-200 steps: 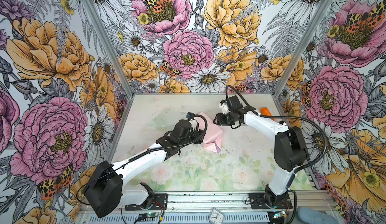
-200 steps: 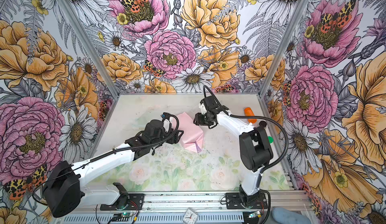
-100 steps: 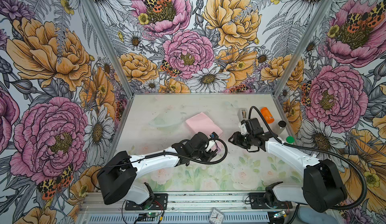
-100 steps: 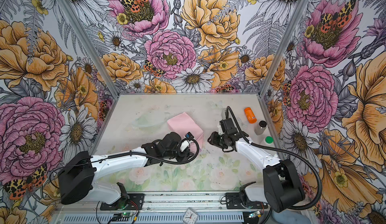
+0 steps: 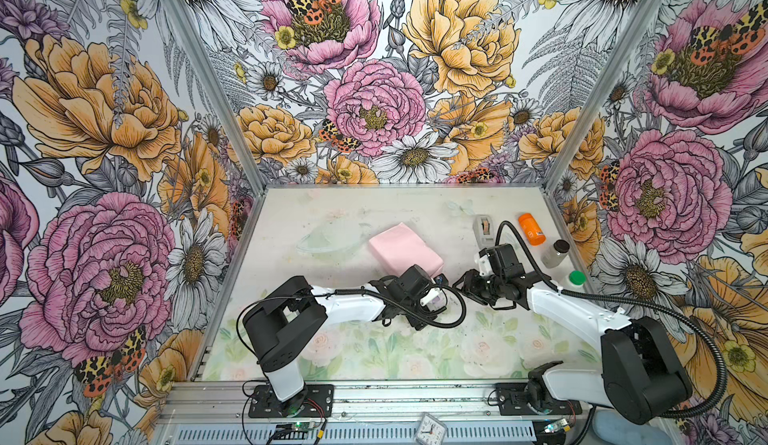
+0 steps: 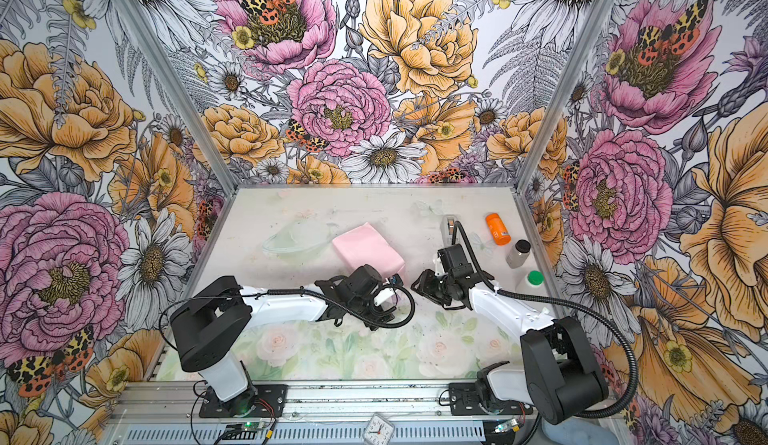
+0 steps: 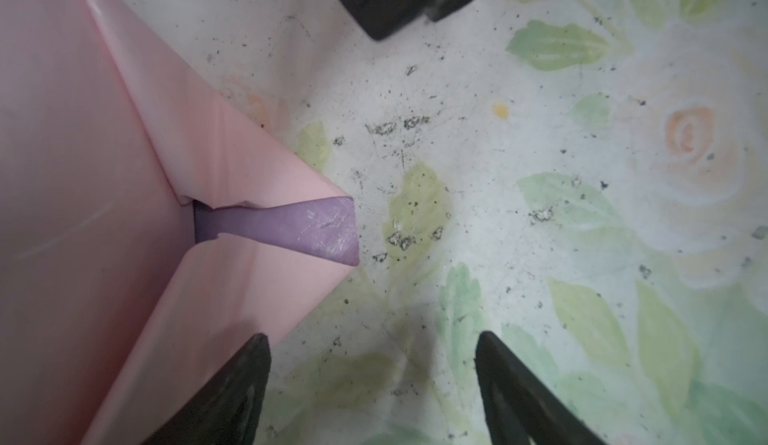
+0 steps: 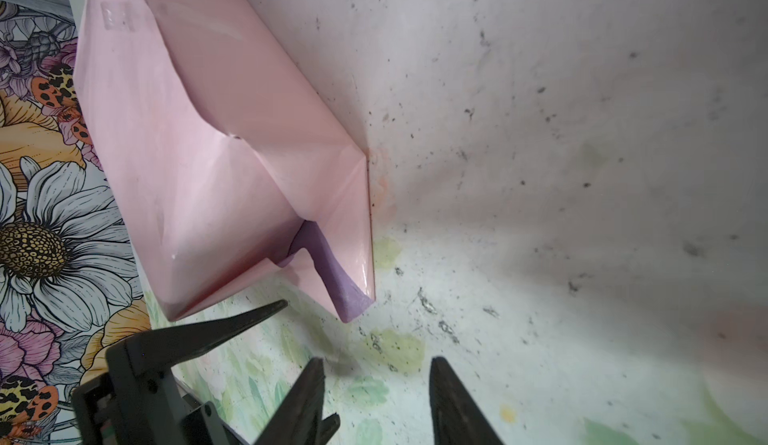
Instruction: Wrap the gift box in paper
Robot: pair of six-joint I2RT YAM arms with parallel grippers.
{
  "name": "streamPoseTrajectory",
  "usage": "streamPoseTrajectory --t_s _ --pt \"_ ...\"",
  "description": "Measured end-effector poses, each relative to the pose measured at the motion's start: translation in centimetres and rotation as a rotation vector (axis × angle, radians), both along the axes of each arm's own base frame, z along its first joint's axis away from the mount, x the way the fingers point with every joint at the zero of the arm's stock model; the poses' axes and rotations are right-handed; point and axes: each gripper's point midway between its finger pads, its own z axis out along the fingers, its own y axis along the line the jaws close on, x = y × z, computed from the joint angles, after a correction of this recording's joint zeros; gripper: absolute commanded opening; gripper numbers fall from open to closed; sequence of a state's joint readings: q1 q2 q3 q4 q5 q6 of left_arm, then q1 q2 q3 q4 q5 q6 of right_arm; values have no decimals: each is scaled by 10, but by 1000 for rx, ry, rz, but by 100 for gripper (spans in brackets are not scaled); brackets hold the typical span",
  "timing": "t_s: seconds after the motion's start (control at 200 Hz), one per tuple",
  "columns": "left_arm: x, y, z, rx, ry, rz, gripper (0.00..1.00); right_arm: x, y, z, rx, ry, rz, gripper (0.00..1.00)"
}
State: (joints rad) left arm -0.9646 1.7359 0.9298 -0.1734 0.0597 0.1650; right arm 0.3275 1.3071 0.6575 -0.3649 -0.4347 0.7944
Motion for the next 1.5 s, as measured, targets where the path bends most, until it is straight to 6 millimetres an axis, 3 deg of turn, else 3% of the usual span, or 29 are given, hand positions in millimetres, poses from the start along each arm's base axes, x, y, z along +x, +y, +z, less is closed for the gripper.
streamPoseTrajectory --t_s 0.34,0.86,1.176,1.501 --pt "20 0 -15 42 -33 52 83 -2 1 -2 7 6 3 44" --pt "55 4 -14 18 -81 197 47 -4 1 -3 12 15 7 44" --pt "64 1 -13 9 -100 221 47 -5 4 -2 28 23 6 44" --pt "71 -4 -15 6 -109 234 20 -7 6 -2 35 30 4 44"
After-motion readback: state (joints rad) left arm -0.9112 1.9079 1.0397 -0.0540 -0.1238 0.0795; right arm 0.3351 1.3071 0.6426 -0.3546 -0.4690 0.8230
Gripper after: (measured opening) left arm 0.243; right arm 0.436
